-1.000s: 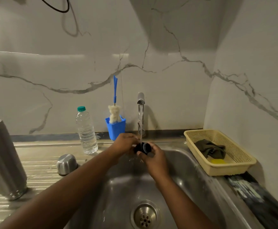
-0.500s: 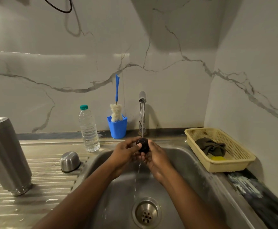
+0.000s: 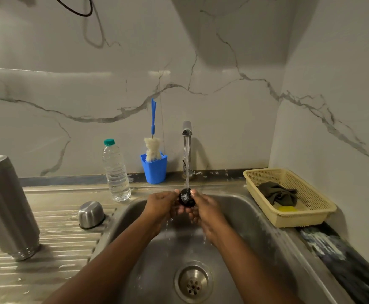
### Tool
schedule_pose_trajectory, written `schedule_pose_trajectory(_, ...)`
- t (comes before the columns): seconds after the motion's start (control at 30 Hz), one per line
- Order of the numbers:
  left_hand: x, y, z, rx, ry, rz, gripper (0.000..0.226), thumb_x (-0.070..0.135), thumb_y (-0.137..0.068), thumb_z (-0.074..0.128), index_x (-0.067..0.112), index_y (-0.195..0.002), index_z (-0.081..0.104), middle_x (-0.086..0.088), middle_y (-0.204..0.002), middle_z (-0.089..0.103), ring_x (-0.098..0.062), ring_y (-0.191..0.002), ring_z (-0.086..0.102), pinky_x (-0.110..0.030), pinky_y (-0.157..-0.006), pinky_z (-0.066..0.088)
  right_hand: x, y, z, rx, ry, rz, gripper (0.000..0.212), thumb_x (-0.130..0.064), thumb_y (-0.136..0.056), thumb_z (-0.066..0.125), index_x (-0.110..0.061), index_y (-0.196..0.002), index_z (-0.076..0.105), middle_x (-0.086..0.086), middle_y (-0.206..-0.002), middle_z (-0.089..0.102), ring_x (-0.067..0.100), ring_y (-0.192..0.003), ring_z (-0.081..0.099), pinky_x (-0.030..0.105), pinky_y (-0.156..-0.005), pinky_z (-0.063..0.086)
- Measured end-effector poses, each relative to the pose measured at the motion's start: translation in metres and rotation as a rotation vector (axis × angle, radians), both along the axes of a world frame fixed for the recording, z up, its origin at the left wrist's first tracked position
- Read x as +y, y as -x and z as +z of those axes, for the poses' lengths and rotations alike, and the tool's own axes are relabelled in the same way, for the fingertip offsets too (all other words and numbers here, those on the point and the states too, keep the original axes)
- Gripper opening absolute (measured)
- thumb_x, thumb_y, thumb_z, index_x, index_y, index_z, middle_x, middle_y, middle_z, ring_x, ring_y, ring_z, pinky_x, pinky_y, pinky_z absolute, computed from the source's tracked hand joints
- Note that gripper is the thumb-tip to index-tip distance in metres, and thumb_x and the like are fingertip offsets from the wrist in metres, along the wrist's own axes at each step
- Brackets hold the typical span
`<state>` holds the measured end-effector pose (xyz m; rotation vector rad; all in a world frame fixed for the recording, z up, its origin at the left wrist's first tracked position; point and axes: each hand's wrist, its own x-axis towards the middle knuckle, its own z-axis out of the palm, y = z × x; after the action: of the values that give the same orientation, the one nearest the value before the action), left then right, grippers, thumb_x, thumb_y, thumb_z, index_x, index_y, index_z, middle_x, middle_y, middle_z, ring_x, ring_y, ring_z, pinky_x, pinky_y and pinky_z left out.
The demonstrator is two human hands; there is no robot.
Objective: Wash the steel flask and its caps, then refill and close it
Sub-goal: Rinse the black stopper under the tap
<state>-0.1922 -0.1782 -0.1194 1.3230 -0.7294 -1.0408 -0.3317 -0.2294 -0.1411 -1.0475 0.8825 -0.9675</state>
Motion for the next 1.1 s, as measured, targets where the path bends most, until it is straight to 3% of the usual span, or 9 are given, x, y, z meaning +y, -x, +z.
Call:
schedule_pose_trajectory(0.1,0.0,0.002,-0.005,-0.01,-0.065,-0.002,0.023,0.013,-0.106,0.059,-0.004,-0.11,0.074,-0.026,-0.096,0.078,-0.034,-0.085,0.075,-0.049,-0.096,0.06,0.0,-0.001,-0.003,-0.01,-0.05,0.024,0.026,-0.029,-0.101,0.067,-0.021,-0.126,0.069,0.015,-0.105,0.077,0.015,-0.067,0.071,0.024,-0.056,0.055)
schedule_pose_trajectory(0.23,0.002,0.002,-0.006,-0.099,-0.084,-0.012,0.025,0.003,-0.106,0.054,0.007,-0.117,0.076,-0.017,-0.099,0.08,-0.036,-0.097,0.078,-0.051,-0.093,0.063,0.003,-0.001,-0.003,0.108,0.022,0.03,0.03,-0.03,-0.101,0.067,-0.031,-0.131,0.064,0.004,-0.111,0.075,0.021,-0.091,0.074,0.03,-0.071,0.06)
schedule_pose_trajectory(0.37,0.008,0.006,-0.002,-0.186,-0.042,-0.096,0.042,-0.01,-0.098,0.057,0.016,-0.129,0.07,-0.013,-0.116,0.075,-0.028,-0.102,0.077,-0.045,-0.092,0.064,0.001,-0.003,-0.005,0.113,0.042,0.025,0.031,-0.028,-0.104,0.062,-0.026,-0.136,0.063,0.007,-0.123,0.072,0.024,-0.101,0.074,0.029,-0.071,0.061)
schedule_pose_trajectory(0.5,0.012,0.009,-0.003,-0.263,-0.006,-0.067,0.039,-0.006,-0.093,0.071,0.016,-0.126,0.071,-0.009,-0.107,0.079,-0.023,-0.096,0.079,-0.038,-0.089,0.065,-0.005,-0.007,-0.009,0.213,0.098,-0.004,0.032,-0.026,-0.107,0.053,-0.022,-0.137,0.064,0.007,-0.112,0.076,0.027,-0.091,0.077,0.035,-0.074,0.064)
schedule_pose_trajectory(0.63,0.017,0.011,-0.008,-0.259,-0.015,-0.047,0.021,0.004,-0.098,0.07,0.007,-0.118,0.075,-0.012,-0.099,0.082,-0.032,-0.095,0.079,-0.047,-0.091,0.064,-0.006,-0.002,-0.011,0.25,0.094,-0.058,0.023,-0.028,-0.103,0.063,-0.017,-0.121,0.071,0.007,-0.101,0.078,0.02,-0.083,0.077,0.028,-0.069,0.062)
schedule_pose_trajectory(0.77,0.018,0.017,-0.014,-0.214,-0.072,-0.001,0.02,0.012,-0.104,0.063,-0.002,-0.115,0.073,-0.019,-0.096,0.08,-0.036,-0.093,0.079,-0.051,-0.09,0.064,-0.009,-0.001,-0.017,0.309,0.105,-0.067,0.027,-0.033,-0.097,0.07,-0.018,-0.119,0.076,0.001,-0.105,0.078,0.013,-0.089,0.072,0.03,-0.078,0.06)
schedule_pose_trajectory(0.87,0.019,0.019,-0.012,-0.116,-0.109,-0.023,0.027,0.02,-0.11,0.053,-0.003,-0.115,0.068,-0.024,-0.1,0.078,-0.038,-0.094,0.078,-0.051,-0.09,0.064,-0.006,-0.001,-0.012,0.245,0.066,-0.018,0.026,-0.022,-0.103,0.062,-0.025,-0.128,0.07,0.0,-0.121,0.071,0.011,-0.09,0.067,0.024,-0.068,0.056)
schedule_pose_trajectory(0.97,0.023,0.017,-0.008,0.001,-0.137,-0.087,0.03,0.02,-0.113,0.044,-0.002,-0.118,0.063,-0.028,-0.103,0.077,-0.04,-0.098,0.077,-0.047,-0.09,0.063,-0.005,-0.005,-0.011,0.226,0.046,-0.014,0.026,-0.018,-0.103,0.06,-0.029,-0.125,0.069,0.007,-0.118,0.074,0.024,-0.098,0.074,0.036,-0.08,0.065)
schedule_pose_trajectory(1.1,0.025,0.017,-0.008,0.059,-0.151,-0.109,0.029,0.015,-0.113,0.04,0.0,-0.117,0.065,-0.025,-0.105,0.078,-0.035,-0.094,0.073,-0.044,-0.089,0.062,-0.007,-0.005,-0.013,0.238,0.098,-0.058,0.026,-0.016,-0.098,0.069,-0.022,-0.123,0.07,0.005,-0.117,0.075,0.017,-0.1,0.072,0.031,-0.086,0.062)
